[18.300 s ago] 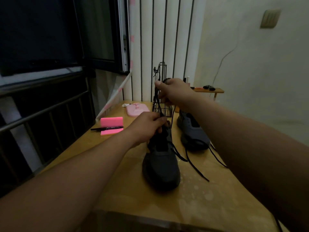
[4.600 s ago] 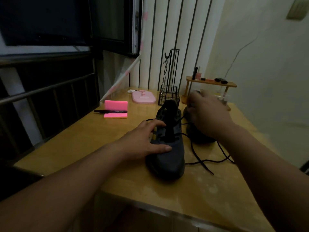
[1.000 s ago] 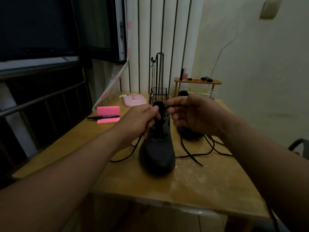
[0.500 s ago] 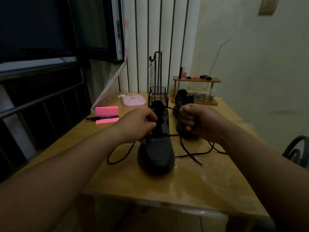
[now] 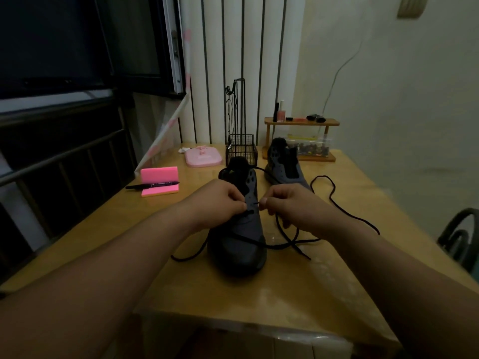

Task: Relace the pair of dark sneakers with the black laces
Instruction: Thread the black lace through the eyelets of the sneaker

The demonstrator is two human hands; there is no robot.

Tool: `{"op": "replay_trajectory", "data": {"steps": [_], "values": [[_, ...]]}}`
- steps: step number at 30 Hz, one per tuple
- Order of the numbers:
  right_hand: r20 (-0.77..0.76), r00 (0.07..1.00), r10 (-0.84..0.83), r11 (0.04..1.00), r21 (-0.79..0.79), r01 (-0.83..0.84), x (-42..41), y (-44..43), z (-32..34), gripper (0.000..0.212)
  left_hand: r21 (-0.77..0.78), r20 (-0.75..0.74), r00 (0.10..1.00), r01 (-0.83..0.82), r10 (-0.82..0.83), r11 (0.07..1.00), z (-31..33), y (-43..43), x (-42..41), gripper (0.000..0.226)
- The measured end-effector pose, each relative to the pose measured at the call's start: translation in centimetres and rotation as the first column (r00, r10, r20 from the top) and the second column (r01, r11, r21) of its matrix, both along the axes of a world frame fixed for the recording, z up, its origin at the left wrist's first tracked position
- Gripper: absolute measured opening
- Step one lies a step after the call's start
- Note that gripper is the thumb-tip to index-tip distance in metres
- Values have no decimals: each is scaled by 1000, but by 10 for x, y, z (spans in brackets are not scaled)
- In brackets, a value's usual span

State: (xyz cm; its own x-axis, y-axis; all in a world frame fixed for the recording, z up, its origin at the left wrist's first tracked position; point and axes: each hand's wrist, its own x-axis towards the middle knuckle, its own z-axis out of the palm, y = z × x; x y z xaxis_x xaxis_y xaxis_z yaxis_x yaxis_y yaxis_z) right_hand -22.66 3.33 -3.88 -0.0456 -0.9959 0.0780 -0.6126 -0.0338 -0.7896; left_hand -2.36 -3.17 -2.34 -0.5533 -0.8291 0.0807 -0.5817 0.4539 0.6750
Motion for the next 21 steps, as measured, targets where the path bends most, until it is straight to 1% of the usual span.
{"op": "replay_trajectory", "data": {"steps": [2, 4, 7, 9, 13, 16, 18, 21], "values": [[0, 1000, -8, 1000, 11, 8, 2, -3, -2, 19, 52, -30, 1000, -1, 3, 999, -2, -1, 0, 11], [-14, 1000, 3, 1000, 0, -3, 4, -4, -5, 19, 71, -68, 998, 0, 4, 997, -5, -2, 1, 12], [-61, 998, 5, 999, -36, -7, 6, -5, -8, 21, 64, -125, 992, 5, 3, 998, -10, -1, 2, 12], [-116, 993, -4, 999, -53, -2, 7, -6, -7, 22, 39, -134, 991, 16, -11, 999, -14, -2, 2, 11], [-299, 954, -14, 995, -102, -17, 14, -8, 2, 24, -99, -70, 996, 49, -56, 994, -18, -5, -2, 14], [-348, 937, 10, 996, -82, -42, 16, -9, 5, 23, -109, 13, 995, 97, -96, 989, -14, -7, -3, 18], [-296, 955, 31, 998, -34, -43, 16, -7, 3, 23, -67, 62, 990, 133, -129, 989, -10, -10, -2, 18], [-98, 995, 13, 1000, 12, -12, 12, -4, -3, 28, -42, 62, 989, 134, -131, 990, -6, -14, -1, 12]]}}
